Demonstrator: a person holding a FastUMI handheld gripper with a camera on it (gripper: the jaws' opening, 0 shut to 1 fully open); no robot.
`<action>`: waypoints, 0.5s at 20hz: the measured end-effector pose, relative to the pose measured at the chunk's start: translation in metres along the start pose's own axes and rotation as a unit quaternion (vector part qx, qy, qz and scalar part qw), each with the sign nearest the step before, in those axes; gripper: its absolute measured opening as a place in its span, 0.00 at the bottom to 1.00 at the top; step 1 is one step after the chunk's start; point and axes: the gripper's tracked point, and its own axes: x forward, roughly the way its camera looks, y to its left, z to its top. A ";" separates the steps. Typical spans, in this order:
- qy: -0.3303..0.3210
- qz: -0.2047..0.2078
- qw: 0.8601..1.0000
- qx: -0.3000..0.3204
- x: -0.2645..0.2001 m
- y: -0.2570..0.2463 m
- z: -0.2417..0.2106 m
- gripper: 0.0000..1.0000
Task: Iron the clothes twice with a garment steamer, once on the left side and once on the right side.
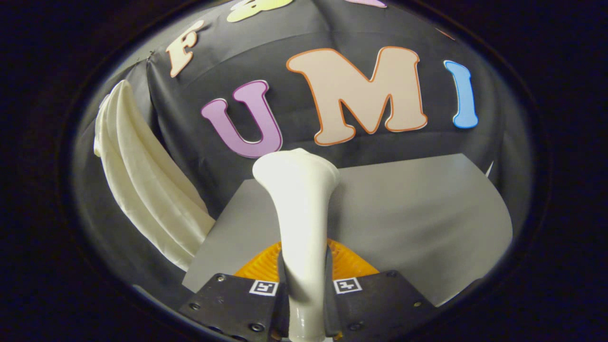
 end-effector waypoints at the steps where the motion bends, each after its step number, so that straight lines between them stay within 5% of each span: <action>1: -0.004 -0.002 1.000 -0.001 -0.003 0.000 -0.002 0.28; 10: -0.048 0.013 0.999 -0.009 -0.034 -0.002 -0.044 0.28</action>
